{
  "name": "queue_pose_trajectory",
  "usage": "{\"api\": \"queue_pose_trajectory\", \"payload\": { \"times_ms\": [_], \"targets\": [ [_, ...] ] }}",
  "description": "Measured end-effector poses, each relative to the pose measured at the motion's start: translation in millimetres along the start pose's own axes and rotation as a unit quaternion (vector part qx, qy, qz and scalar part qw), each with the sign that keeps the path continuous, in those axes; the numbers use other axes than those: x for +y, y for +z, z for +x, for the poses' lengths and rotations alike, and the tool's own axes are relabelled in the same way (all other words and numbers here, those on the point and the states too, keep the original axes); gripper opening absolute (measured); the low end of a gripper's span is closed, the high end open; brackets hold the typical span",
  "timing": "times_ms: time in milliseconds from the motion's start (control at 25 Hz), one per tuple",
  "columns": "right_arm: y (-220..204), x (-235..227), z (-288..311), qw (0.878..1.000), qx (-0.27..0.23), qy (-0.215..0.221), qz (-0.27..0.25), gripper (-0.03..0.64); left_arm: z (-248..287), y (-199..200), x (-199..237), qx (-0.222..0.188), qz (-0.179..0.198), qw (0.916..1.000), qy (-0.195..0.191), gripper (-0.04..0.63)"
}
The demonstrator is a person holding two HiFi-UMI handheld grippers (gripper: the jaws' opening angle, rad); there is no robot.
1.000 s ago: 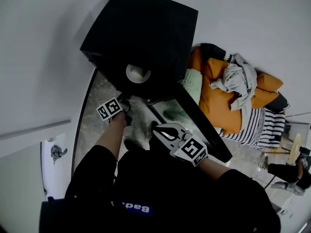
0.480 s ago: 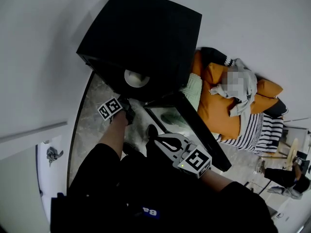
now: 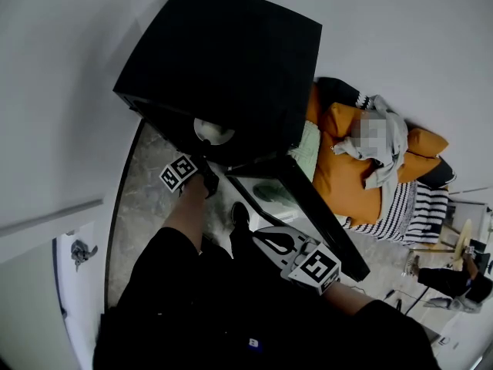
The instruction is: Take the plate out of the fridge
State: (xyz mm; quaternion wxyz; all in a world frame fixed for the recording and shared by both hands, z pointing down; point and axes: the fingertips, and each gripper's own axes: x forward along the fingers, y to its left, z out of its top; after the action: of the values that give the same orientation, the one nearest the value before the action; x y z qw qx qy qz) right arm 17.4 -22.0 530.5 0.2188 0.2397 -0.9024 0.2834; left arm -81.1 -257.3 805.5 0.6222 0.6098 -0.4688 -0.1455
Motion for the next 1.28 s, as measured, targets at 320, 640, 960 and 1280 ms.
{"api": "queue_pose_trajectory", "payload": {
  "times_ms": [320,640,960,1280],
  "targets": [
    [-13.7,-5.9,-7.4,1.000,0.015,-0.011,0.014,0.012,17.4,-0.2,16.9,-0.011,-0.020,0.9994,0.025,0.124],
    [-23.4,-5.4,-13.1,0.999,0.029,-0.013,0.021,0.012,32.1,-6.4,24.8,0.007,-0.025,0.9987,0.044,0.121],
    [-28.0,-11.2,-18.6,0.999,0.037,-0.020,0.032,0.012,32.0,-7.9,26.8,0.021,-0.045,0.9976,0.049,0.118],
    [-29.1,-11.0,-19.5,0.999,0.041,-0.016,0.030,0.012,28.6,-8.6,23.1,0.023,-0.053,0.9969,0.053,0.071]
  ]
}}
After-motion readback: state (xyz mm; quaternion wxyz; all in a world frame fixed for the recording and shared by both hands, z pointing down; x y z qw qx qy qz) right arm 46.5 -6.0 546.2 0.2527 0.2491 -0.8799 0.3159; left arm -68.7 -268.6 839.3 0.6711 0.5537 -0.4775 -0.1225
